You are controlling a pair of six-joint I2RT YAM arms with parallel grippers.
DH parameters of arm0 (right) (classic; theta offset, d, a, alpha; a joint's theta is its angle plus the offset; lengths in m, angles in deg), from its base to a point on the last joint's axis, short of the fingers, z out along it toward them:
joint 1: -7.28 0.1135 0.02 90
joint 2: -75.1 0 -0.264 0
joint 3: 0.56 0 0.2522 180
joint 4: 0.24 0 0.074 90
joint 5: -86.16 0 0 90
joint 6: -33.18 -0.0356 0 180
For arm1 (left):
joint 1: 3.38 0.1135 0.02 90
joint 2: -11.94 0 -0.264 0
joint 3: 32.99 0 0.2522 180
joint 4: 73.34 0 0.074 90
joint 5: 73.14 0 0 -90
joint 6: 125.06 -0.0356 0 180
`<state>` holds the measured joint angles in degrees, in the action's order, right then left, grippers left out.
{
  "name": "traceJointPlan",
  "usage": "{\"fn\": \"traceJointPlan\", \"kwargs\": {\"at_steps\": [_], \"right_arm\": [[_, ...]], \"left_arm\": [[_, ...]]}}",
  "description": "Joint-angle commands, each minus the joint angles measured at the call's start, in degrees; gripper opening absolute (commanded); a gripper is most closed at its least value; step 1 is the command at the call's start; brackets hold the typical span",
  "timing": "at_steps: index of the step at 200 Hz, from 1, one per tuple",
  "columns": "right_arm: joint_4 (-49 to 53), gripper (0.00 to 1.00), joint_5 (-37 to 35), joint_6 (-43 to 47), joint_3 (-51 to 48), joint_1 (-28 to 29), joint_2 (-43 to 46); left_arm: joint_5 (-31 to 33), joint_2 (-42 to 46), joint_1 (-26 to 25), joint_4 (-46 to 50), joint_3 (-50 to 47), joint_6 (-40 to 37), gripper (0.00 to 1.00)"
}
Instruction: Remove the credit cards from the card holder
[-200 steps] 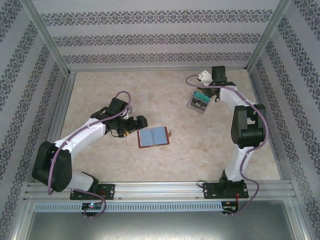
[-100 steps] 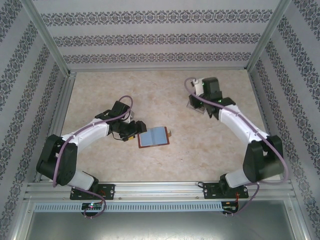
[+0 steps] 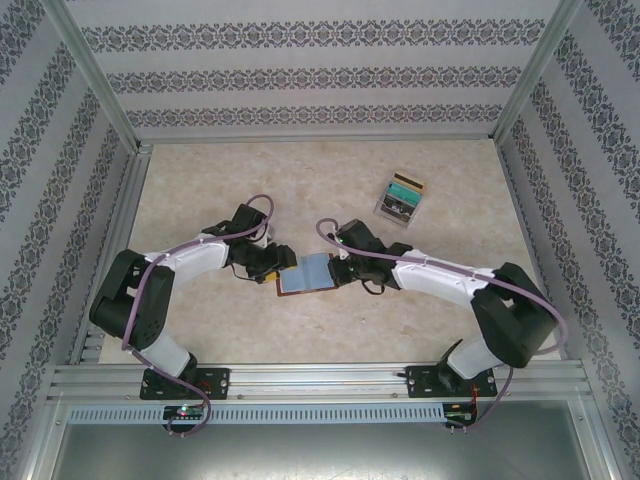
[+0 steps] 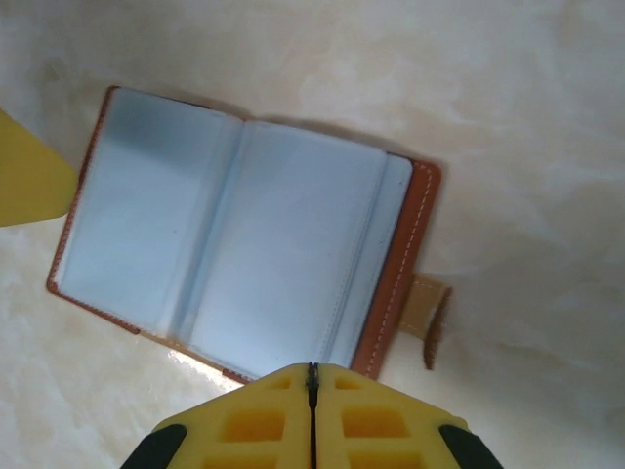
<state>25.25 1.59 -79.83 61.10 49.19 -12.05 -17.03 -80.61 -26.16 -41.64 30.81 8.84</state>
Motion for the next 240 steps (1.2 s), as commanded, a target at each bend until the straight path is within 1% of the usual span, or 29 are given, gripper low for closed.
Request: {"fn": "traceJointPlan", "kwargs": {"at_steps": [1,23,75,122,143,154,161,179,189,207,225,229,240], "right_arm": [[-2.67,0.09,-0.49,-4.57,0.06,0.53,-3.44],[-3.49,0.08,-0.07,-5.69,0.26,0.77,-6.64],[-4.32,0.08,1.69,-7.40,1.65,1.94,-11.94],[-4.08,0.09,1.53,-7.67,2.11,2.31,-12.13],[-3.91,0.10,0.79,-7.76,1.70,2.17,-9.99],[-3.73,0.12,-0.21,-7.76,1.37,2.04,-8.12],[-3.59,0.14,-0.92,-7.69,1.17,1.89,-6.69],[-2.50,0.19,-3.43,-6.84,0.80,1.35,-2.64],[-1.94,0.20,-5.40,-6.18,0.34,0.96,0.05],[-0.70,0.25,-9.09,-5.23,-0.80,-0.34,5.49],[0.04,0.26,-14.58,-3.98,-2.91,-1.87,12.24],[0.15,0.26,-15.95,-3.39,-3.38,-2.26,13.91],[-0.55,0.33,-19.48,-1.14,-5.15,-3.31,18.48]], "left_arm": [[-1.32,-1.36,-0.83,-3.31,-0.33,0.76,0.59],[-1.42,-2.51,-1.10,-4.15,-0.34,1.10,0.59],[-4.00,-5.39,-2.19,-8.53,-0.78,3.31,0.59],[-4.96,-6.47,-3.24,-10.00,-0.42,4.37,0.59],[-2.60,-3.52,-3.17,-7.03,0.46,3.43,0.60],[-0.26,-1.50,-3.14,-3.80,1.67,2.01,0.62],[1.50,-0.02,-3.10,-1.44,2.64,0.91,0.65],[7.64,3.41,-2.82,4.92,5.51,-1.74,0.81],[11.65,5.34,-2.55,7.96,6.97,-2.85,0.89],[19.62,9.31,-1.80,11.65,8.40,-4.20,0.99],[29.42,13.55,-1.10,13.35,8.38,-5.04,0.99],[32.47,14.49,-0.98,13.52,8.26,-5.20,0.99],[40.02,17.13,-0.69,13.37,7.30,-5.62,0.99]]}}
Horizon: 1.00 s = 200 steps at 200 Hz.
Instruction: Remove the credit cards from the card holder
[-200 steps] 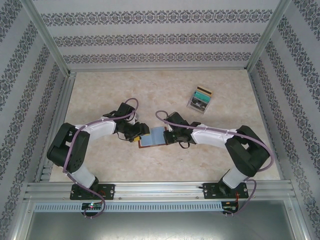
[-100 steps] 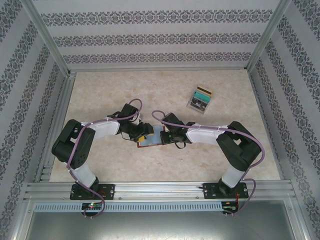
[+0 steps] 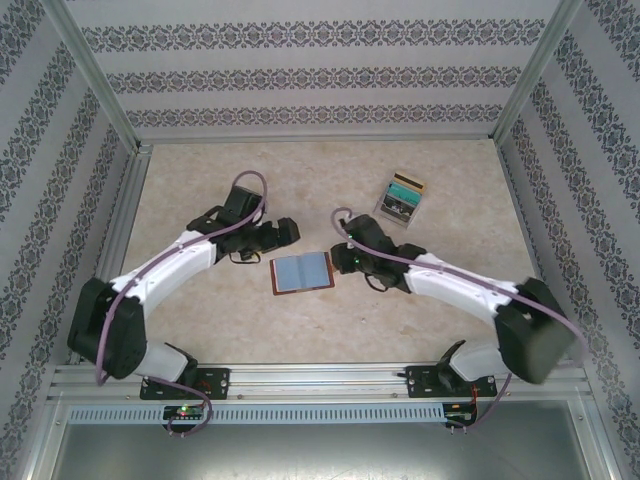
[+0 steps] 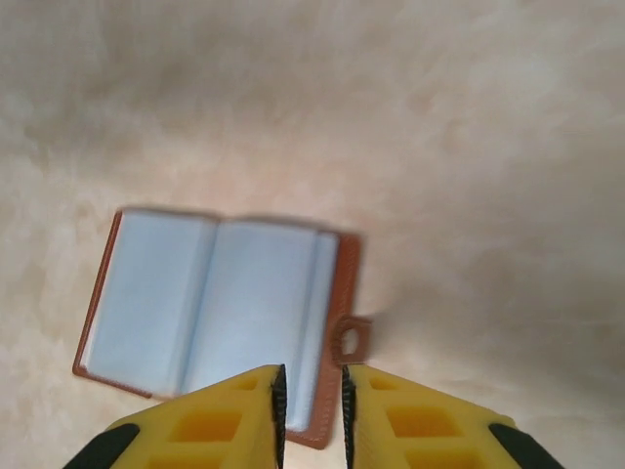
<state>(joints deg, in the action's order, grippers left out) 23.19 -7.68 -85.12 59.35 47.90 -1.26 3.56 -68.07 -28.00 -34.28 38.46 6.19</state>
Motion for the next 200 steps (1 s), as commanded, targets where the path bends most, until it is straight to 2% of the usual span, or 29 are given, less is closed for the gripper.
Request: {"fn": "traceJointPlan", "kwargs": {"at_steps": [1,7,18,26,40,50,67,88,109,131,144,156,164,172,180,187,200], "right_arm": [[1.41,0.33,-10.62,4.40,-3.60,-2.16,8.05],[0.66,0.39,-12.42,6.01,-4.66,-3.00,10.44],[0.39,0.56,-15.86,7.88,-6.21,-4.95,14.19],[0.48,0.65,-17.46,9.27,-6.95,-7.06,16.42],[-0.23,0.72,-17.76,12.32,-8.23,-12.12,19.54],[-1.07,0.88,-19.54,13.30,-9.61,-15.60,21.21],[-9.74,0.98,-20.01,17.87,-15.15,-22.27,23.12],[-24.34,0.98,-18.28,21.27,-21.70,-29.67,21.45],[-29.74,0.98,-16.68,22.31,-21.20,-34.93,14.32],[-40.24,0.98,-16.88,23.77,-20.79,-36.06,3.81],[-47.16,0.98,-14.13,25.52,-20.96,-36.26,-0.70],[-46.47,0.98,-10.99,25.89,-19.37,-36.78,-3.60],[-49.63,0.98,-9.48,26.33,-20.40,-36.89,-5.49],[-55.89,0.98,-7.88,26.43,-22.38,-37.06,-7.56],[-59.38,0.98,-5.62,26.05,-24.11,-38.04,-8.96],[-63.59,0.98,-5.37,25.56,-25.18,-38.38,-10.36],[-60.95,0.98,-5.13,25.57,-24.92,-38.48,-9.22]], "left_arm": [[20.06,4.86,1.19,5.95,-0.50,-3.09,0.99],[24.05,6.41,1.30,4.68,-1.50,-3.53,0.99],[30.88,9.03,1.61,2.26,-3.75,-4.27,0.99],[35.55,10.52,1.79,0.73,-5.01,-5.57,0.99],[44.32,12.47,2.02,-1.57,-6.88,-7.81,0.99],[51.00,12.92,2.33,-4.66,-8.83,-9.73,0.99],[55.28,12.57,4.19,-13.80,-13.86,-17.19,0.99],[51.63,9.63,9.49,-20.88,-16.75,-23.46,0.99],[49.37,4.67,14.08,-29.45,-19.17,-25.81,0.99],[45.46,-1.80,16.86,-42.15,-22.24,-29.88,0.99],[42.87,-5.18,17.33,-48.71,-23.61,-34.42,0.99],[42.02,-6.21,17.72,-53.44,-24.96,-36.60,0.99],[40.02,-6.15,18.63,-58.62,-26.82,-37.46,0.99],[35.66,-6.33,20.42,-60.68,-28.51,-36.44,0.99],[32.62,-7.06,22.01,-66.83,-31.02,-36.49,0.99],[30.21,-5.59,22.46,-64.36,-31.22,-36.07,0.99],[25.13,-6.06,22.97,-69.69,-33.62,-37.74,0.99]]}}
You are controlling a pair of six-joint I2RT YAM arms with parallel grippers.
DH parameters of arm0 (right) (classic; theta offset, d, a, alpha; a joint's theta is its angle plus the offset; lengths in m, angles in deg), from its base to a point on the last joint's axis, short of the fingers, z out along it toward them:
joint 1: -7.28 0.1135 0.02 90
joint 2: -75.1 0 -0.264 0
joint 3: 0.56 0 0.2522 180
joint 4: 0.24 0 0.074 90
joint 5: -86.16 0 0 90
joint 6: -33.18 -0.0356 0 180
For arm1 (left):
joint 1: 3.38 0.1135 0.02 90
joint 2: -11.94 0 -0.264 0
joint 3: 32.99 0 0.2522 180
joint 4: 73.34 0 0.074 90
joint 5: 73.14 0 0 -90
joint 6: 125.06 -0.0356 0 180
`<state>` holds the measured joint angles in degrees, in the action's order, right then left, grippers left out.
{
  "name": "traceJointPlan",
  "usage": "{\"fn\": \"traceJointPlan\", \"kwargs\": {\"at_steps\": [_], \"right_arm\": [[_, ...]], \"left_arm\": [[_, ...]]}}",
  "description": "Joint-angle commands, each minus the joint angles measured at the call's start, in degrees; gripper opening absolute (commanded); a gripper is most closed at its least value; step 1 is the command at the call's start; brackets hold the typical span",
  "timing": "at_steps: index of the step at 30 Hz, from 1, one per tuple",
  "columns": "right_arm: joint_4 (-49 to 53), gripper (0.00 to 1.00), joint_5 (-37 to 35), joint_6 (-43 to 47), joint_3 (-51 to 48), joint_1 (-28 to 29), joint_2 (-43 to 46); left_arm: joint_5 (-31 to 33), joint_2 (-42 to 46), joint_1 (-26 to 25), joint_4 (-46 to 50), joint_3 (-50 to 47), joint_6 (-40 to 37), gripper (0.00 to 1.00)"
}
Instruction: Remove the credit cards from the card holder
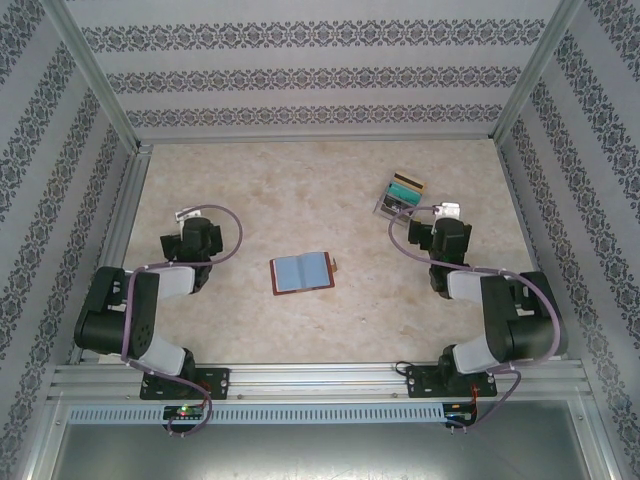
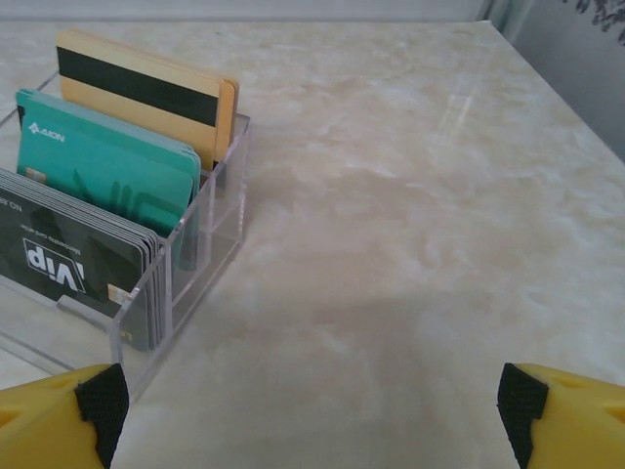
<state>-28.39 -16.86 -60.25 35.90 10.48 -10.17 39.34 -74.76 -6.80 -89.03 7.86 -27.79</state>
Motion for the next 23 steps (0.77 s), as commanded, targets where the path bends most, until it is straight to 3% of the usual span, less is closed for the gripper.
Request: {"fn": "traceJointPlan", "kwargs": {"at_steps": [1,4,5,7,8,23], "right_arm": [[-9.26,0.98,4.18,0.69,-1.45,-1.08,-0.23],[-10.61,0.98,5.15,1.05,-1.92,-1.19,-0.56],[-9.82,0.98,5.04,0.95,-1.25,-1.22,-0.84],[-9.35,0.98,5.20,1.04,-0.96,-1.26,-0.89],[-9.42,0.98,5.19,1.13,-0.97,-1.23,-0.92],[-9.59,0.98,5.02,1.23,-1.08,-1.02,-0.86]], "left_arm": [[-11.20,0.69,1.85,-14.80,-3.06,-3.84,0.99],[-15.43,-4.18,2.34,-24.91,-5.48,-5.57,0.99],[-15.46,-2.07,2.37,-18.27,-4.13,-4.99,0.99],[-15.20,-3.61,2.28,-23.18,-5.10,-5.59,0.99],[-15.34,-2.25,2.32,-19.05,-4.28,-5.20,0.99],[-16.59,-2.44,2.37,-18.97,-3.90,-5.69,0.99]]}}
